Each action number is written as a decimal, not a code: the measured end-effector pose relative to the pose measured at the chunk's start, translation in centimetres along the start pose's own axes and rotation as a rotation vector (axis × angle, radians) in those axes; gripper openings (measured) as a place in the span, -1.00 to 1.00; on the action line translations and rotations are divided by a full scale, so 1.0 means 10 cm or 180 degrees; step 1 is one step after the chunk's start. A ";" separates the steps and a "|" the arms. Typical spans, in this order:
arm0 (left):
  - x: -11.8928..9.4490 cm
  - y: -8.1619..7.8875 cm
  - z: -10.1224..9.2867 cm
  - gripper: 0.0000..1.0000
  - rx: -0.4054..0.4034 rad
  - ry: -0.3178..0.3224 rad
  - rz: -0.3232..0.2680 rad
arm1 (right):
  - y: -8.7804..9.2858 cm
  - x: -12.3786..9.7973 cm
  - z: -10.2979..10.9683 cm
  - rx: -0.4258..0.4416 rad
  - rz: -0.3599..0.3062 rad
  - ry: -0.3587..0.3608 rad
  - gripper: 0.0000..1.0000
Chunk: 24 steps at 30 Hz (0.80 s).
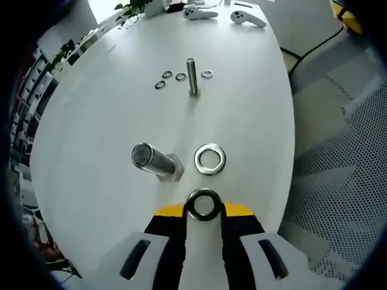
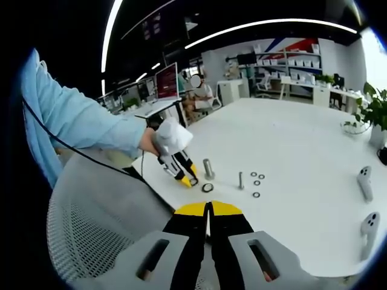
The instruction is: Place the washer onto the threaded stud by aligning its center hole with the stud, sliding it down to the base, and recovering from edge contact or off-axis alignment until the washer reaches the visible bottom stop.
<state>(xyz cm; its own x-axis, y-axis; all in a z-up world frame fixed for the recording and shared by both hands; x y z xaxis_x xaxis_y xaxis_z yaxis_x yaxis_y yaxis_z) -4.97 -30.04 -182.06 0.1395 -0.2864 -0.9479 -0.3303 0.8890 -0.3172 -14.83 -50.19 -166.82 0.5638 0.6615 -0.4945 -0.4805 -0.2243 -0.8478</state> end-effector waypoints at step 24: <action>-0.51 -0.14 0.02 -0.61 -0.0099 -0.0185 -0.0142 | -0.01 -0.01 0.01 -0.0042 -0.0030 -0.0011 -0.93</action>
<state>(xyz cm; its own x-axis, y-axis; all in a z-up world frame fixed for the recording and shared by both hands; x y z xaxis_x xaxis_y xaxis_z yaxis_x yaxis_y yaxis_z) -5.02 -29.73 -176.82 0.2085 -0.3034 -0.9298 -0.3513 0.8640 -0.3607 -14.89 -50.14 -166.66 0.5660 0.6660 -0.4859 -0.4663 -0.2274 -0.8549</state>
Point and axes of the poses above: the point that each gripper's makers call its tool centre point, and the gripper's own axes: x roughly forward along the fingers, z roughly to its left, y roughly out of its underside, the point moved 2 cm from there along -x, roughly backward along the fingers
